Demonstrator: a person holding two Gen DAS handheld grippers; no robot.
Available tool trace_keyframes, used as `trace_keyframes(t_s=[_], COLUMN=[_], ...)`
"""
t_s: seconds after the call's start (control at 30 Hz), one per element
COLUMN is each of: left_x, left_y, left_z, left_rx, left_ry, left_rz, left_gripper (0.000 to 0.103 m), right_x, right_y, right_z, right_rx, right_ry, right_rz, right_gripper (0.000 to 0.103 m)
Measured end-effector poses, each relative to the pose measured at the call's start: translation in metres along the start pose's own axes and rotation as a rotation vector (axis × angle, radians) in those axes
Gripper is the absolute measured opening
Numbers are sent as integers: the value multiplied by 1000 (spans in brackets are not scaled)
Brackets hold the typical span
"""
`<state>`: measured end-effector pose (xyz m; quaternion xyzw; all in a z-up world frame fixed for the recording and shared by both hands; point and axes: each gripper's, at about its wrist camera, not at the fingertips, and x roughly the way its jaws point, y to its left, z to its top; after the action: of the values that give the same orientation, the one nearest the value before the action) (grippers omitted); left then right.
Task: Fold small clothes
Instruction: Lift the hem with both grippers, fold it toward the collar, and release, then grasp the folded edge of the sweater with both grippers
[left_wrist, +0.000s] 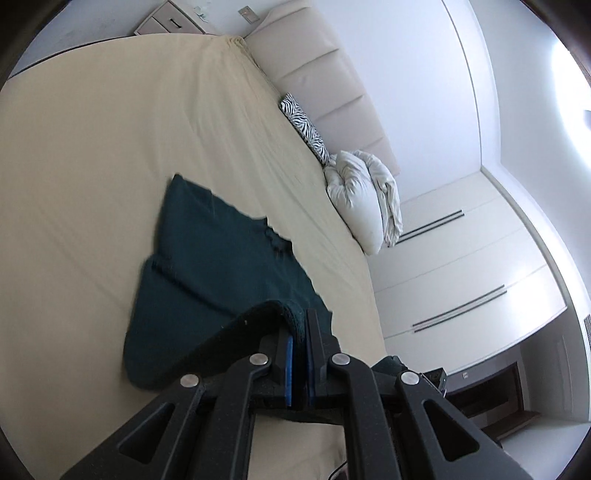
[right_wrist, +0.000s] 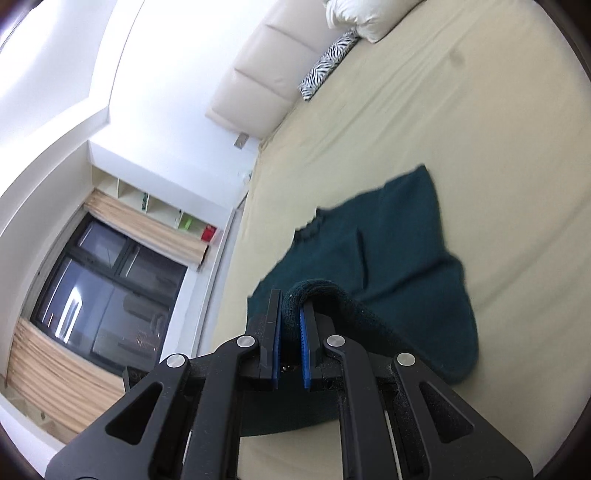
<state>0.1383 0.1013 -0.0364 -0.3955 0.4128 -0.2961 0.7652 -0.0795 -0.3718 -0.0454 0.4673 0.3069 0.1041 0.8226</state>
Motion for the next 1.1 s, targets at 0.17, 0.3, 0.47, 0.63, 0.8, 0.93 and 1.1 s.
trace_keyframes(t_s=[0.17,0.3,0.47,0.63,0.8,0.93,1.1], left_x=[38,74,108,145,147,132,102], left_y=[10,24,45,79,102,84,58], left_z=[48,79,97,113,110,96,55], left_rx=[-19,-37,-54,-88,-126,-50,80], left_ry=[-43,-46,-42,-8,-26,-45,-59], left_rz=[48,93,147,231,295,299,363], left_gripper=[7,7,7,10,62,64,64], right_x=[35,68,112,150,169,155,138], right_y=[-16,-36,-67,-100,-120,-118,-93], right_z=[51,83,108,120,126,118,91], right_rx=[34,65,100,156,161,143,16], right_ry=[-60,-86,-77,-72,-78,-98,-30], right_rz=[-28,-80,-154,-219,-320,-328,-371], right_gripper=[7,7,7,10,44,64,64])
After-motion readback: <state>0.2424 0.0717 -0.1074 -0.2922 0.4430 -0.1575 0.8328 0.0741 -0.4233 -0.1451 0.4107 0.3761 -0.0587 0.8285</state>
